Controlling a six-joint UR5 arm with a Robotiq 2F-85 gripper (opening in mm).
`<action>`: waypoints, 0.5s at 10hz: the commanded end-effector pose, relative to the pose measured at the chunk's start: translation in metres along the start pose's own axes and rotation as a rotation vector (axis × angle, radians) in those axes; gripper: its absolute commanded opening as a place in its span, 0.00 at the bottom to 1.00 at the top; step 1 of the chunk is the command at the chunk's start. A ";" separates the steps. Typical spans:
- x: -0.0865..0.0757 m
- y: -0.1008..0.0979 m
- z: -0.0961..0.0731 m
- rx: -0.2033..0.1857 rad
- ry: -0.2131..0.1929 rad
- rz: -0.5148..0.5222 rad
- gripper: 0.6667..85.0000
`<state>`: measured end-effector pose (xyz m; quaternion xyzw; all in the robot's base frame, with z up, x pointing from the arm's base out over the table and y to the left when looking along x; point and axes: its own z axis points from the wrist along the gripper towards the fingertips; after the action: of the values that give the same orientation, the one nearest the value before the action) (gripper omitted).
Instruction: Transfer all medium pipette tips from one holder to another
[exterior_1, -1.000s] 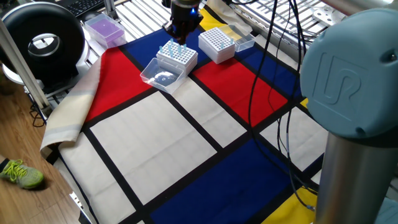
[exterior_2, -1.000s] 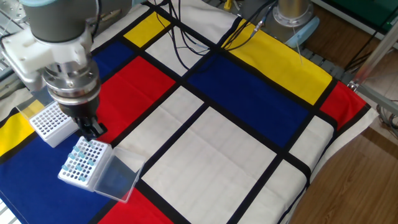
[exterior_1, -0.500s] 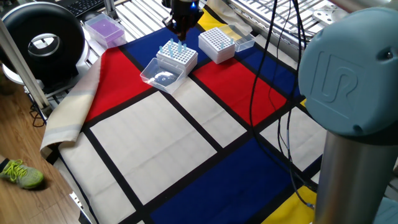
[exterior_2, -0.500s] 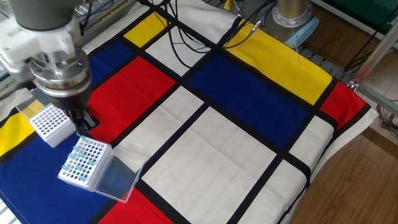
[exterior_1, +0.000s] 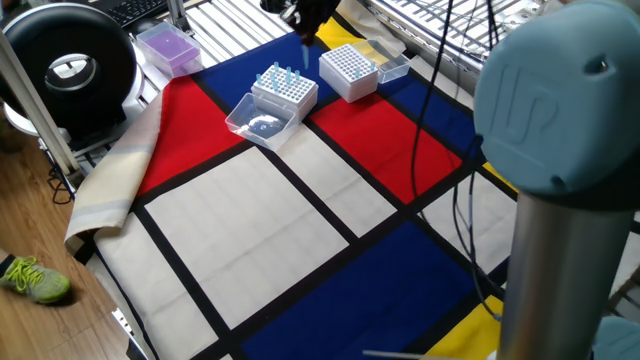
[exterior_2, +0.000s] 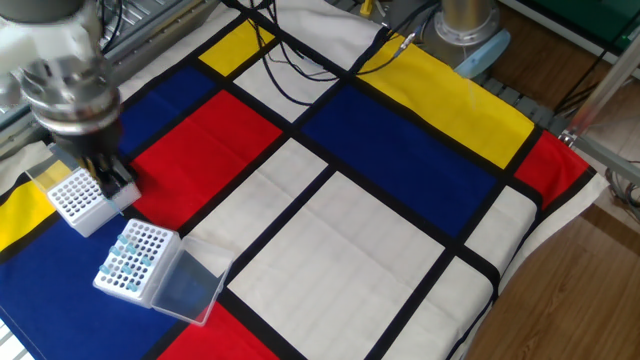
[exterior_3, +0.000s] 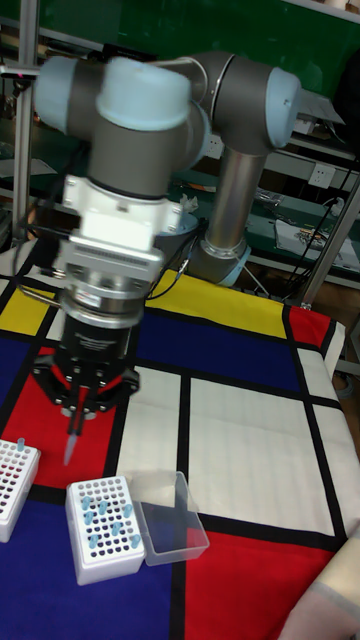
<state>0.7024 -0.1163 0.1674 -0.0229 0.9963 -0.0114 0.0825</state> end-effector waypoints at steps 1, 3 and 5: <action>0.006 -0.042 0.001 -0.030 -0.023 -0.078 0.01; 0.012 -0.058 0.007 -0.024 -0.032 -0.106 0.01; 0.017 -0.071 0.015 -0.035 -0.055 -0.133 0.01</action>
<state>0.6946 -0.1686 0.1580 -0.0727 0.9928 -0.0063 0.0949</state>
